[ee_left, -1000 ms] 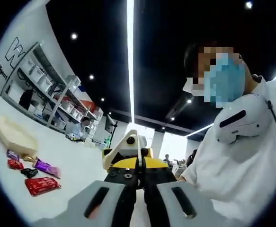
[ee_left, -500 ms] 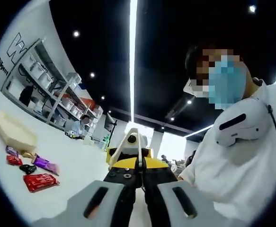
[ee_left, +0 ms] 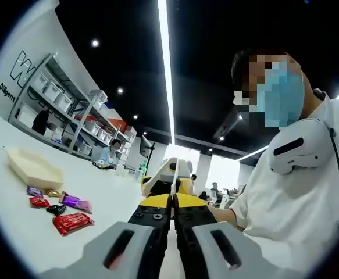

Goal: Place the target food into the container with the food tongs after gripping and lifting it, then release it inside without dropping or visibly crushing the food.

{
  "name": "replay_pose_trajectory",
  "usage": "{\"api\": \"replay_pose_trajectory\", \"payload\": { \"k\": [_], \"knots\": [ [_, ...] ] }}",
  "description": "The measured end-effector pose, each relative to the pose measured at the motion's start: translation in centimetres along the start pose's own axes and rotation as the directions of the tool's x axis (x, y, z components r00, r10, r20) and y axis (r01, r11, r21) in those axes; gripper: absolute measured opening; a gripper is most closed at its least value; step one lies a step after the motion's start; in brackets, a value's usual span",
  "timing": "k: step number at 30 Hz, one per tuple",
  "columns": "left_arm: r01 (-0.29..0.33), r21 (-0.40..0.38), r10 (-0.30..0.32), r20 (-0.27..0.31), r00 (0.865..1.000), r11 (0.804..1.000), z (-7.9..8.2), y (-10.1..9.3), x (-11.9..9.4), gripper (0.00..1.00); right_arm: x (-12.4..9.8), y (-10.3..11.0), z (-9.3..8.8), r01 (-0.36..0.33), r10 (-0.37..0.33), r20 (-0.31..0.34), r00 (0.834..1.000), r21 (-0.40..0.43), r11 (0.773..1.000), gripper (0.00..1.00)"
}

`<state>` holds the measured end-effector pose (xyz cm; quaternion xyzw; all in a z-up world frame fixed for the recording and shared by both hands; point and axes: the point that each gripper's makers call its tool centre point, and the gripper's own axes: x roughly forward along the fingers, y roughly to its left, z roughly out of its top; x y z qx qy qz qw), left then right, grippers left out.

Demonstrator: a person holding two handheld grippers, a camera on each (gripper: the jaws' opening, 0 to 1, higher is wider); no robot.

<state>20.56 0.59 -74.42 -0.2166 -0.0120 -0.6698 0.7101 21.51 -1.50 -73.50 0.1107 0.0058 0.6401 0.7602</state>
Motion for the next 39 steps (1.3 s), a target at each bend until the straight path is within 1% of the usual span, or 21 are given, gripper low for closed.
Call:
{"api": "replay_pose_trajectory", "payload": {
  "k": [2,4,7,8,13,17,19,23,28,30,34,36,39],
  "knots": [
    [-0.006,0.001,0.006,-0.005,1.0,1.0,-0.1,0.1,-0.1,0.0,0.0,-0.3,-0.3,0.009,-0.01,-0.022,1.0,-0.021,1.0,0.22],
    [-0.021,0.013,0.022,-0.019,1.0,1.0,-0.4,0.4,-0.1,0.0,0.0,-0.4,-0.4,0.008,-0.008,-0.026,1.0,-0.025,1.0,0.22],
    [-0.056,0.052,0.059,-0.067,0.996,0.997,-1.3,0.9,-0.1,0.02,0.3,-0.4,-1.0,0.006,-0.009,-0.054,0.998,-0.051,0.999,0.22],
    [-0.055,0.052,0.058,-0.073,0.996,0.997,-1.4,0.8,0.0,0.03,0.3,-0.3,-1.0,0.002,-0.005,-0.056,0.998,-0.055,0.998,0.22],
    [-0.061,0.054,0.066,-0.082,0.994,0.997,-1.7,1.1,0.2,0.06,0.5,-0.3,-1.0,-0.005,0.002,-0.058,0.998,-0.06,0.998,0.22],
    [-0.053,0.045,0.056,-0.053,0.997,0.998,-1.2,1.1,0.5,0.05,0.6,-0.3,-1.2,-0.012,0.008,-0.069,0.998,-0.065,0.998,0.22],
    [-0.05,0.035,0.052,-0.043,0.998,0.998,-1.0,1.2,0.7,0.05,0.6,-0.2,-1.1,-0.016,0.012,-0.061,0.998,-0.061,0.998,0.22],
    [-0.004,-0.002,0.004,-0.006,1.0,1.0,-0.5,0.4,0.8,0.04,0.4,-0.4,-1.1,-0.012,0.009,-0.063,0.998,-0.058,0.998,0.22],
    [-0.011,-0.012,0.011,0.031,0.999,1.0,0.3,0.7,0.9,0.05,0.3,-0.4,-1.2,-0.015,0.011,-0.067,0.998,-0.059,0.998,0.22],
    [0.006,-0.02,-0.005,0.048,0.999,1.0,0.6,0.4,1.0,0.05,0.3,-0.4,-1.2,-0.015,0.011,-0.07,0.997,-0.056,0.998,0.22],
    [0.006,-0.018,-0.005,0.05,0.999,1.0,0.5,0.5,1.3,0.03,0.3,-0.3,-1.3,-0.022,0.018,-0.075,0.997,-0.058,0.998,0.22],
    [0.019,-0.024,-0.017,0.07,0.997,1.0,0.7,0.3,1.4,0.02,0.2,-0.3,-1.4,-0.022,0.018,-0.08,0.997,-0.05,0.999,0.22],
    [0.046,-0.024,-0.043,0.087,0.995,0.999,0.9,-0.2,1.6,0.01,0.2,-0.3,-1.5,-0.021,0.019,-0.083,0.996,-0.025,0.999,0.22]
  ]
}}
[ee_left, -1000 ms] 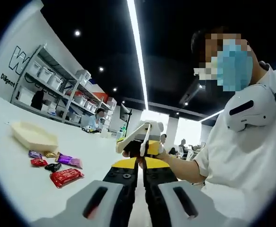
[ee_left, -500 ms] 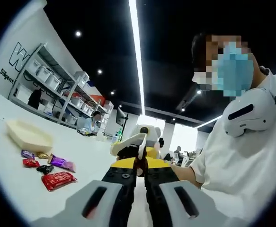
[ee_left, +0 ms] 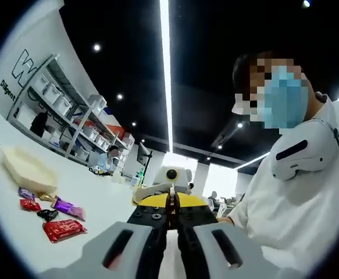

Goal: Place the target food into the container with the food tongs after gripping and lifting it, then release it inside without dropping or visibly crushing the food.

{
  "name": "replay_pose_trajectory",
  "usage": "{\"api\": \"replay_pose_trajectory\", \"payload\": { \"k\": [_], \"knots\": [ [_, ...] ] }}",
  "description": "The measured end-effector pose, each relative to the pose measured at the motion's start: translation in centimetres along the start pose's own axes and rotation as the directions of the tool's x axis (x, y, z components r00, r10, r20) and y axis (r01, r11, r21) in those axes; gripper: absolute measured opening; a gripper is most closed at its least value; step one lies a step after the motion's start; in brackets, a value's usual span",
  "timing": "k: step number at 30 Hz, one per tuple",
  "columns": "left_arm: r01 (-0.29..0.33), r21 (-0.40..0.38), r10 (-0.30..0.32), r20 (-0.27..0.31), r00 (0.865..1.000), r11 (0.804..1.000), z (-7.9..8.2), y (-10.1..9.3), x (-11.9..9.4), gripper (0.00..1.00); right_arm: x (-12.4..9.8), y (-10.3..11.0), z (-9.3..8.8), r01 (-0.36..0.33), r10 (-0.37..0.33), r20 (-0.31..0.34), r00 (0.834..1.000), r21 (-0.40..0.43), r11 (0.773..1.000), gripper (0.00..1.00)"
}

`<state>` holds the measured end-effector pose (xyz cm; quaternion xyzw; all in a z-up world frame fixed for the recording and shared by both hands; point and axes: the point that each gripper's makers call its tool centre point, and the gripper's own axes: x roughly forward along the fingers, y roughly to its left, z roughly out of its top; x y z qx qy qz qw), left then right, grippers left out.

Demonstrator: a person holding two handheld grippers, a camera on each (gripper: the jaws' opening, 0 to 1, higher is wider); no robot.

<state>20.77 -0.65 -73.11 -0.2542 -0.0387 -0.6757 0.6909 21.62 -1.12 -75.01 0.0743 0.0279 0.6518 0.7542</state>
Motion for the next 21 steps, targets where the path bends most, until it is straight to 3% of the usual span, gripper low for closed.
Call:
{"api": "replay_pose_trajectory", "payload": {
  "k": [11,13,15,16,17,19,21],
  "knots": [
    [0.039,-0.01,-0.039,0.019,0.999,0.999,-0.3,-0.6,0.1,0.01,0.0,0.8,0.3,-0.057,0.055,0.033,0.998,0.071,0.996,0.28],
    [0.038,-0.006,-0.038,0.015,0.999,0.999,-0.4,-0.6,0.0,0.01,-0.2,1.4,0.9,-0.098,0.089,0.072,0.993,0.141,0.985,0.34],
    [0.036,-0.013,-0.036,0.005,0.999,0.999,-0.8,-0.6,-0.1,0.01,-0.3,1.0,1.3,-0.089,0.077,0.092,0.993,0.127,0.988,0.3],
    [0.041,-0.013,-0.041,0.013,0.999,0.999,-0.8,-0.7,0.0,0.01,-0.1,0.2,1.2,-0.034,0.029,0.086,0.996,0.064,0.997,0.25],
    [0.041,-0.013,-0.041,0.025,0.999,0.999,-0.7,-0.6,0.1,0.01,-0.2,0.4,0.9,-0.038,0.037,0.065,0.997,0.018,0.999,0.25],
    [0.05,-0.033,-0.048,0.054,0.997,0.998,-0.6,-0.7,0.1,0.01,-0.1,0.7,1.2,-0.056,0.049,0.083,0.995,0.09,0.994,0.26],
    [0.044,-0.043,-0.042,0.06,0.997,0.998,-0.6,-0.5,0.0,0.01,-0.1,0.7,1.2,-0.054,0.047,0.084,0.995,0.078,0.996,0.25]
  ]
}}
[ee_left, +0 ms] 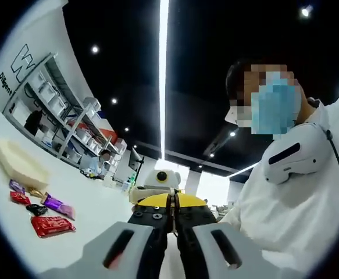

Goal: Place the target food into the container with the food tongs after gripping and lifting it, then release it inside without dropping or visibly crushing the food.

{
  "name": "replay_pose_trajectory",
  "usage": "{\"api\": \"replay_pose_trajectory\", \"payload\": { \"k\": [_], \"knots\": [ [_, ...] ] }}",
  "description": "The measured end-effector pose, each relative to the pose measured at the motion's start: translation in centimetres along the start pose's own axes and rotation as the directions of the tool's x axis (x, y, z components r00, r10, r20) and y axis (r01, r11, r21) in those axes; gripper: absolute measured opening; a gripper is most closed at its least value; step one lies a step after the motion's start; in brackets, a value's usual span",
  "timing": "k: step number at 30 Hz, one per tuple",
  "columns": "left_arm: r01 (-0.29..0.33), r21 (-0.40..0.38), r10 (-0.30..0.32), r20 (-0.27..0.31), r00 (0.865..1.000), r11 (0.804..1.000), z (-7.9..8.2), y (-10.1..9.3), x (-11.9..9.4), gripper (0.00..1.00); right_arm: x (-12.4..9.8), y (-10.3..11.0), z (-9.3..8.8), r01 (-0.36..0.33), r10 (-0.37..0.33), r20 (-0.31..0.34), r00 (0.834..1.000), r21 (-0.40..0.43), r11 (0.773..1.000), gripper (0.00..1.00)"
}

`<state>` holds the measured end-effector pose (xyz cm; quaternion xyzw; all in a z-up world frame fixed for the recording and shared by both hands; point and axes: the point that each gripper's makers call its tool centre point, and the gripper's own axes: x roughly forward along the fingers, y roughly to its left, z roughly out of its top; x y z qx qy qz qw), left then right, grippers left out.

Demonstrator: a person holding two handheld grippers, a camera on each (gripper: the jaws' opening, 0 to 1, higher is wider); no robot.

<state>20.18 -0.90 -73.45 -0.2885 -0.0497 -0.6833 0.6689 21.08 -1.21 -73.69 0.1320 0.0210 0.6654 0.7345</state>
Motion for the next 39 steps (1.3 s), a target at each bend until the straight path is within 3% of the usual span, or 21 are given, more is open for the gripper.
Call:
{"api": "replay_pose_trajectory", "payload": {
  "k": [7,12,22,25,26,28,35,39],
  "knots": [
    [-0.013,-0.045,0.014,0.036,0.999,0.999,0.2,0.3,0.1,0.01,0.0,-0.2,0.8,0.011,-0.012,0.041,0.999,0.025,1.0,0.25],
    [-0.009,-0.063,0.013,0.066,0.998,0.998,0.5,0.2,0.1,0.01,0.2,-0.2,1.7,0.006,-0.013,0.107,0.994,0.066,0.998,0.24],
    [-0.014,-0.031,0.017,0.091,0.996,0.999,0.7,0.0,0.4,0.01,0.2,-0.2,2.2,0.011,-0.024,0.141,0.99,0.087,0.996,0.24],
    [-0.023,-0.025,0.025,0.089,0.996,0.999,0.6,0.1,0.4,0.01,0.1,-0.2,2.3,0.025,-0.034,0.128,0.991,0.069,0.997,0.23],
    [-0.034,-0.031,0.036,0.09,0.995,0.999,0.6,0.4,0.3,0.01,0.1,-0.2,2.5,0.042,-0.043,0.131,0.99,0.013,0.999,0.22],
    [-0.033,-0.041,0.037,0.087,0.996,0.999,0.6,0.4,0.3,0.02,0.2,0.0,2.6,0.04,-0.044,0.123,0.991,0.033,0.999,0.22],
    [-0.108,0.002,0.107,0.023,0.994,0.994,0.4,1.6,-0.3,0.1,-0.1,-0.6,2.6,0.09,-0.089,0.078,0.993,-0.016,0.996,0.22],
    [-0.149,0.05,0.15,-0.018,0.989,0.988,0.3,2.2,-1.1,0.08,-0.4,-1.5,2.2,0.141,-0.141,0.018,0.99,-0.032,0.989,0.22]
  ]
}}
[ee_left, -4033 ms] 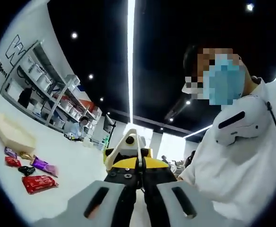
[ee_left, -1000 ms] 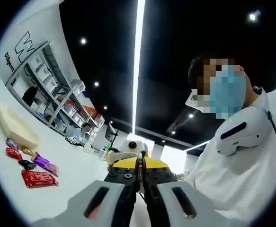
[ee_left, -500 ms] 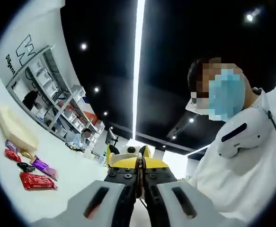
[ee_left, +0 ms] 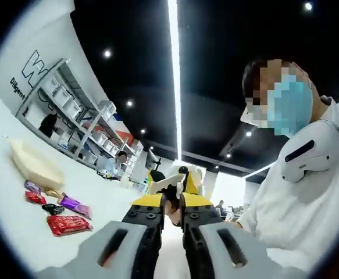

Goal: Place the target food into the container with the food tongs after gripping and lifting it, then release it inside without dropping or visibly crushing the food.

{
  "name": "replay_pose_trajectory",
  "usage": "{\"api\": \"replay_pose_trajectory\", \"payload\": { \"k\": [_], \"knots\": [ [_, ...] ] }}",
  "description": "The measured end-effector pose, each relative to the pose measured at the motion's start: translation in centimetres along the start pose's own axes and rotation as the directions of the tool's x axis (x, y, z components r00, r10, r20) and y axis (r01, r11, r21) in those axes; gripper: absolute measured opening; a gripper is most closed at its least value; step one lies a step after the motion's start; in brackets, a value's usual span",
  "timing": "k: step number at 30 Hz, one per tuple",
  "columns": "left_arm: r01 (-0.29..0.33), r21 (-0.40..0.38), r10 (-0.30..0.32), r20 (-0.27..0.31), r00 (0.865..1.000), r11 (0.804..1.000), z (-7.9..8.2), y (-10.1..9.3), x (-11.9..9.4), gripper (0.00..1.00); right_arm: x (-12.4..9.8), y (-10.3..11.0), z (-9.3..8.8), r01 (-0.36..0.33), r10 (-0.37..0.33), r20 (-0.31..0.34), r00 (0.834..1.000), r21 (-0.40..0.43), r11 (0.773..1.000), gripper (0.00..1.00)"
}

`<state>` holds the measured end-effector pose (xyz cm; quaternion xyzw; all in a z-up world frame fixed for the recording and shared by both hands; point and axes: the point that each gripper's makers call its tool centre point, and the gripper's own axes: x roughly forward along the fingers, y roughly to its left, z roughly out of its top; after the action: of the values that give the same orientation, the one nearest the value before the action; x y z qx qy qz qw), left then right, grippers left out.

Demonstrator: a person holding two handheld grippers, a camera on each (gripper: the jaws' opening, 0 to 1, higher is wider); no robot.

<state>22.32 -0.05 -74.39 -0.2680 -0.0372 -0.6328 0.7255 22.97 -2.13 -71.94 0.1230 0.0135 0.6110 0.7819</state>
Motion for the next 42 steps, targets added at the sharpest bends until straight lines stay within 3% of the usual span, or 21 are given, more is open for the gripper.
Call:
{"api": "replay_pose_trajectory", "payload": {
  "k": [6,11,18,29,35,39,42],
  "knots": [
    [-0.066,0.083,0.069,-0.037,0.997,0.994,0.4,1.2,-1.2,0.07,-0.2,-1.4,-0.7,0.062,-0.065,-0.066,0.996,-0.052,0.997,0.22],
    [-0.085,0.125,0.094,-0.068,0.993,0.989,0.1,1.4,-1.6,0.06,-0.3,-2.8,-1.6,0.103,-0.112,-0.126,0.986,-0.077,0.992,0.22],
    [-0.1,0.145,0.115,-0.103,0.988,0.984,-0.5,1.7,-1.8,0.03,-1.0,-5.8,-3.2,0.178,-0.214,-0.217,0.952,-0.177,0.968,0.22],
    [-0.114,0.184,0.139,-0.129,0.982,0.976,-0.4,1.9,-1.8,0.03,-2.5,-9.9,-3.5,0.258,-0.309,-0.249,0.918,-0.216,0.942,0.23],
    [-0.153,0.255,0.202,-0.179,0.963,0.955,-0.8,2.6,-2.0,0.1,-3.2,-11.4,-3.7,0.284,-0.344,-0.268,0.9,-0.239,0.929,0.23],
    [-0.187,0.314,0.264,-0.226,0.938,0.931,-1.2,3.4,-2.1,0.22,-3.4,-12.2,-3.8,0.296,-0.363,-0.282,0.888,-0.253,0.921,0.23],
    [-0.206,0.324,0.292,-0.244,0.925,0.923,-1.3,3.6,-2.0,0.32,-3.5,-12.9,-3.8,0.305,-0.379,-0.289,0.879,-0.27,0.913,0.23]
  ]
}}
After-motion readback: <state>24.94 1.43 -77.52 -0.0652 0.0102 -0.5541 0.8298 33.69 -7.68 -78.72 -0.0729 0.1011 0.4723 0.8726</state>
